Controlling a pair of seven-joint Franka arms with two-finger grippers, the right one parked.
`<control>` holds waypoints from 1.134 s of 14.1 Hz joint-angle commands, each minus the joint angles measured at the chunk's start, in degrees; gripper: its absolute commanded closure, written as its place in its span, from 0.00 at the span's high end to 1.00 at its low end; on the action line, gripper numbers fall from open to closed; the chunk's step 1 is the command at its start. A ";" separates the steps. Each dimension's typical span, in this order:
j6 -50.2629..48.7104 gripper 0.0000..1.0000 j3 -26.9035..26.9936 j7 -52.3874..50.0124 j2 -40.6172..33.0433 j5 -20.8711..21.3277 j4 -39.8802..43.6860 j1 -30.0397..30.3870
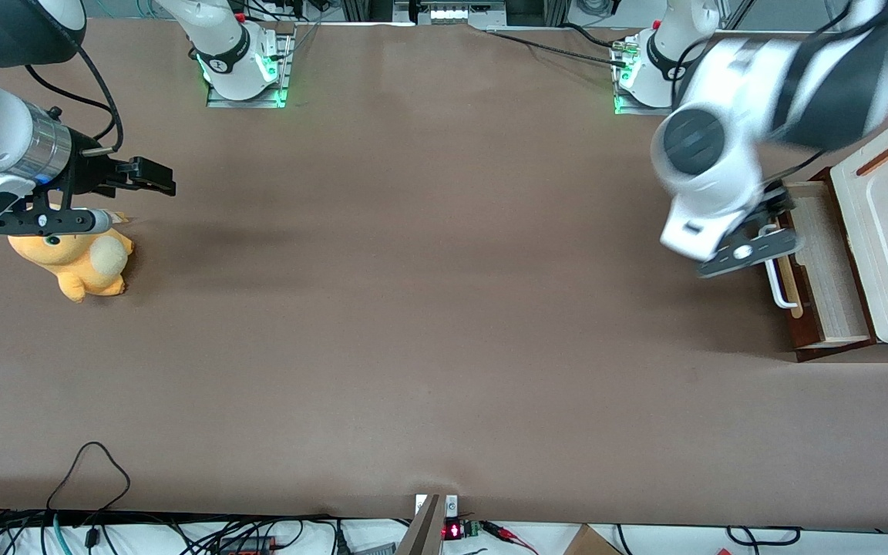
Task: Open lower drawer with left arm only
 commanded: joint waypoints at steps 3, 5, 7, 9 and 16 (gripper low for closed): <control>0.05 1.00 6.90 12.31 -5.75 -18.91 5.41 1.97; 0.67 1.00 10.85 19.42 -7.60 -24.01 5.32 2.23; 2.59 1.00 12.97 23.57 -9.18 -27.72 4.27 3.81; 4.18 1.00 13.07 25.94 -10.41 -27.73 2.78 4.34; 5.68 1.00 13.07 26.75 -10.77 -27.46 2.51 4.87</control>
